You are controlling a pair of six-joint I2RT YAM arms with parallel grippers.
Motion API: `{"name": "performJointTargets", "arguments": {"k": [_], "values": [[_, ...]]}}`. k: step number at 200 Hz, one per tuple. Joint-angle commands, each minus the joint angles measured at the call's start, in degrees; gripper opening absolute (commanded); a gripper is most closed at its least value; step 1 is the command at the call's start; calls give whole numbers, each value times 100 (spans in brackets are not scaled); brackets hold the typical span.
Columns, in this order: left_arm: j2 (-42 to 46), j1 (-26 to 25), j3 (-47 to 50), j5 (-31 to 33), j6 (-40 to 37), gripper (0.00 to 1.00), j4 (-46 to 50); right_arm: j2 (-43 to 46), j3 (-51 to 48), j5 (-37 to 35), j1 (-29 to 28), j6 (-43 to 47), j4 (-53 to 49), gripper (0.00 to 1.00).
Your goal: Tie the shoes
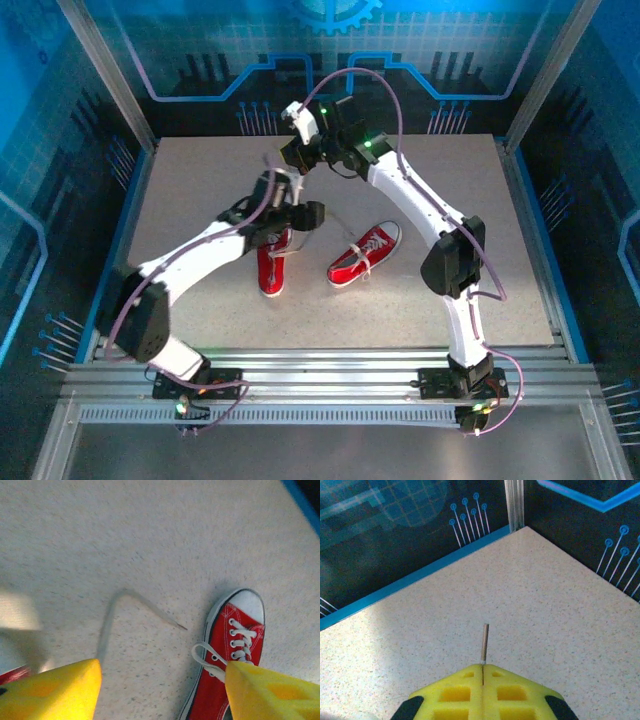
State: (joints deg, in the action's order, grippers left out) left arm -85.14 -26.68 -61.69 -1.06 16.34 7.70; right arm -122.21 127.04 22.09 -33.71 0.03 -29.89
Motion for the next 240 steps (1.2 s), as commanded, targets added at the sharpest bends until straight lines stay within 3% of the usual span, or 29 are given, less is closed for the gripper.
{"name": "performJointTargets", "arguments": {"k": [1,10,22,38,91,119,127,152,163,177,183,213,240], "values": [[737,541,568,-315,-206,73,-129,-60,142,59,-89,-178,-151,0],[942,817,821,-509,-298,78,-386,-28,128,13,-123,-313,-132,0],[1083,1193,1093,-1229,-437,83,-791,24,106,-58,-174,-553,-84,0],[1076,1476,1310,-1794,-405,84,-1434,128,20,-133,-243,-766,3,0],[354,1534,1207,-2703,-122,79,-3205,435,-408,-311,-373,-1374,381,0],[77,1551,1014,-2474,-84,63,-3244,460,-434,-318,-394,-1612,401,0],[58,1574,1037,-2434,-49,55,-3341,483,-464,-332,-398,-1662,421,0],[128,1711,1069,-2563,88,0,-3500,587,-674,-478,-398,-1833,510,8],[230,1789,1082,-2614,102,0,-3442,630,-788,-625,-384,-1937,512,18],[380,1890,1106,-2622,76,0,-3228,685,-926,-968,-329,-2229,385,41],[445,1945,1087,-2619,49,0,-3013,694,-957,-1180,-306,-2421,227,47],[770,2195,909,-2533,-174,0,-1623,675,-1245,-2051,-280,-3357,-659,47],[1021,2237,906,-2488,-433,0,-787,362,-1413,-2333,-344,-4122,-1335,47]]}}
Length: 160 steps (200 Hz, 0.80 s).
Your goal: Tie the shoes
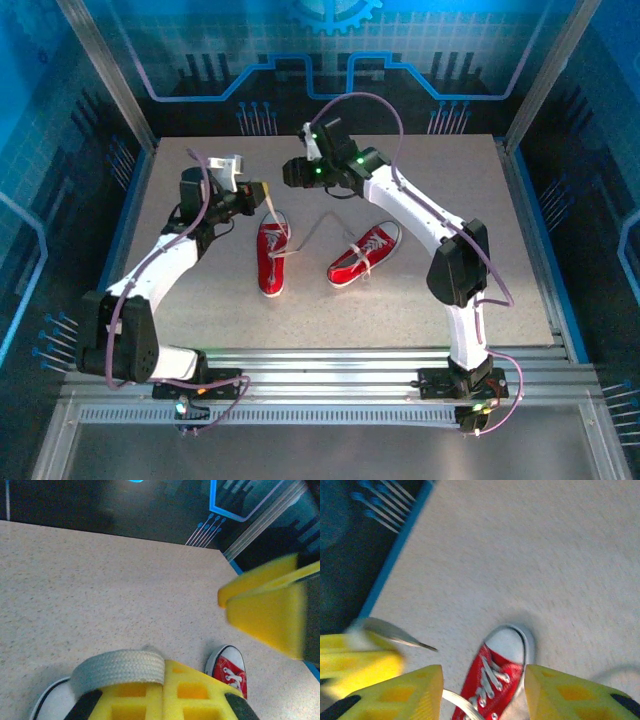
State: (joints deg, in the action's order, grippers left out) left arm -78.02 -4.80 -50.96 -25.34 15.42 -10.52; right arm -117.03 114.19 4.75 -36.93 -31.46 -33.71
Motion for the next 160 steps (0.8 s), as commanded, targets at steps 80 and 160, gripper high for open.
{"name": "performJointTargets", "arguments": {"k": [80,160], "values": [[257,49,-22,-144,-386,0,1921,-1923,745,-1085,98,-1795,-1887,54],[-839,-4,445,107,87,0,1977,-3542,2706,-1512,196,-1446,-2840,58]]}}
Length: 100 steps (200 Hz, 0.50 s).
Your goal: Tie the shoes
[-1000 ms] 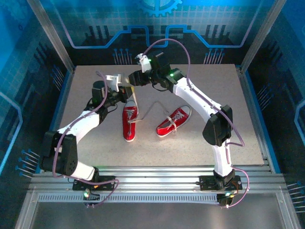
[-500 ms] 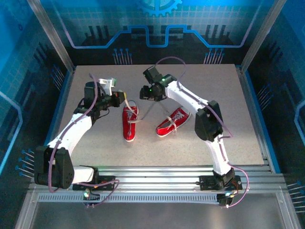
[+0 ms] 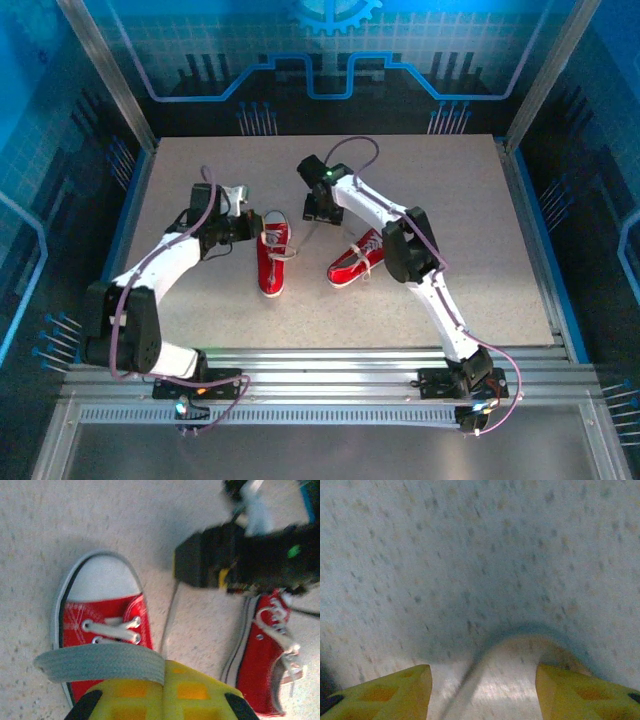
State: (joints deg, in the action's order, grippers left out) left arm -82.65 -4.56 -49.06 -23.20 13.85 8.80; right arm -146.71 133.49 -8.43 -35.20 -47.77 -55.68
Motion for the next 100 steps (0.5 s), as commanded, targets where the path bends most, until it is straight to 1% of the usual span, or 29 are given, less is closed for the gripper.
{"name": "performJointTargets", "arguments": {"k": [1,11,24,45,62,79,86,100], "values": [[-388,-32,260,-111,252,0,31,-593,806,-195,23,195,-658,58],[-517,-114,338,-164,293,0,-58,-796,1069,-155,14,317,-791,57],[-691,-238,384,-290,330,0,-135,-930,1202,-81,5,536,-877,52],[-871,-559,455,-430,482,0,-259,-812,952,-1,-13,1074,-776,33],[-908,-916,519,-422,703,0,-383,-387,322,51,-13,1563,-399,16],[-852,-1247,599,-397,1044,0,-609,272,-540,153,-10,2066,234,4],[-792,-1373,631,-378,1174,0,-683,559,-899,228,-8,2287,510,0],[-625,-1605,652,-268,1319,0,-701,1095,-1573,449,-9,2719,1021,0]]}}
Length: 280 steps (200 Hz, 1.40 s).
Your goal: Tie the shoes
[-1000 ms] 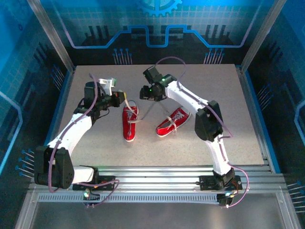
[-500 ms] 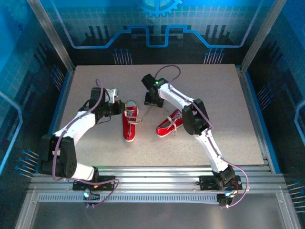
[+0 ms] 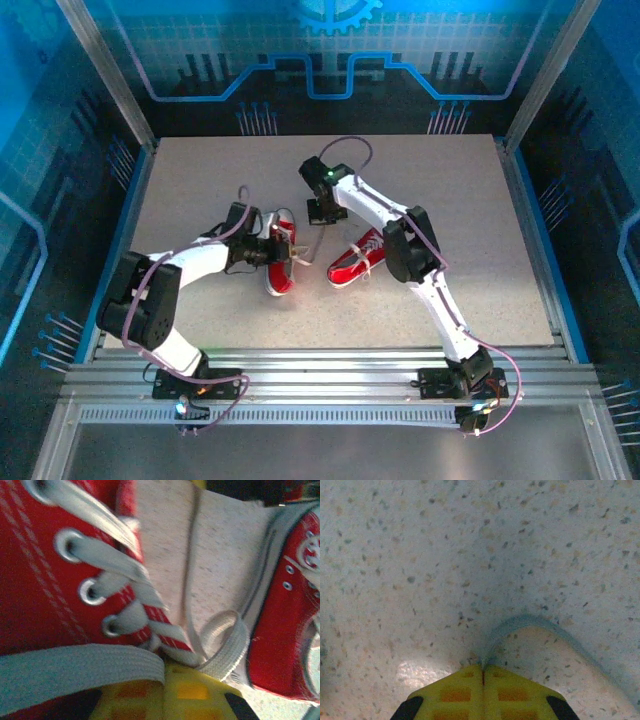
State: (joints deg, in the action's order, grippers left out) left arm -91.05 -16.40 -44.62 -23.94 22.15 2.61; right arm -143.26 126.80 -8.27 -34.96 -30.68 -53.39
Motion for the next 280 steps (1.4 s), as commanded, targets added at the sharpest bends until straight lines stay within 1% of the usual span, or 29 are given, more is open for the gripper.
{"name": "performJointTargets", "arguments": {"k": [1,22,41,65,82,101,115,131,152,170,186,195,208,219,226,240,253,272,280], "values": [[225,-436,208,-187,494,0,-84,783,-943,455,-35,1037,819,0],[603,-544,204,-53,424,0,192,1479,-1753,836,-53,1487,1413,0],[1114,-451,109,137,-116,0,753,1885,-2069,1070,-116,1826,1667,0],[1711,-72,-82,66,-817,0,1488,2205,-2064,1443,-243,2344,1763,0],[2115,268,-244,94,-1235,0,2063,2333,-1919,1855,-360,2706,1699,0],[2604,562,-362,340,-1621,0,2519,2297,-1614,2367,-470,3040,1475,0],[2893,794,-336,233,-1727,0,2592,2195,-1385,2343,-560,3059,1279,0],[3045,909,-370,195,-1907,0,2734,2114,-1226,2466,-603,2989,1250,0],[3216,1016,-446,288,-2519,0,2986,2004,-1065,2975,-725,3119,1372,0],[3432,1234,-541,129,-3376,0,3198,1754,-787,3837,-784,3267,1325,0],[3603,1438,-714,328,-3815,0,3404,1485,-462,4153,-880,3466,1114,0],[3640,1633,-856,304,-4004,0,3543,1316,-231,4214,-931,3588,945,0],[3577,1967,-1082,90,-4267,0,3726,1125,6,4305,-957,3672,791,0],[3459,2209,-1201,-177,-4481,0,3816,1079,1,4308,-956,3747,798,0],[3362,2237,-1260,-252,-4561,0,3794,1101,-103,4335,-935,3823,875,0],[3060,2256,-1374,-680,-4754,0,3717,1211,-440,4452,-870,3962,1171,0],[2736,2256,-1486,-933,-4917,0,3574,1250,-679,4630,-775,4126,1390,0],[2310,2256,-1597,-1500,-5268,0,3302,1158,-724,4807,-607,4408,1304,0],[2124,2256,-1630,-1733,-5292,0,3146,1108,-727,4870,-547,4506,1238,0]]}}
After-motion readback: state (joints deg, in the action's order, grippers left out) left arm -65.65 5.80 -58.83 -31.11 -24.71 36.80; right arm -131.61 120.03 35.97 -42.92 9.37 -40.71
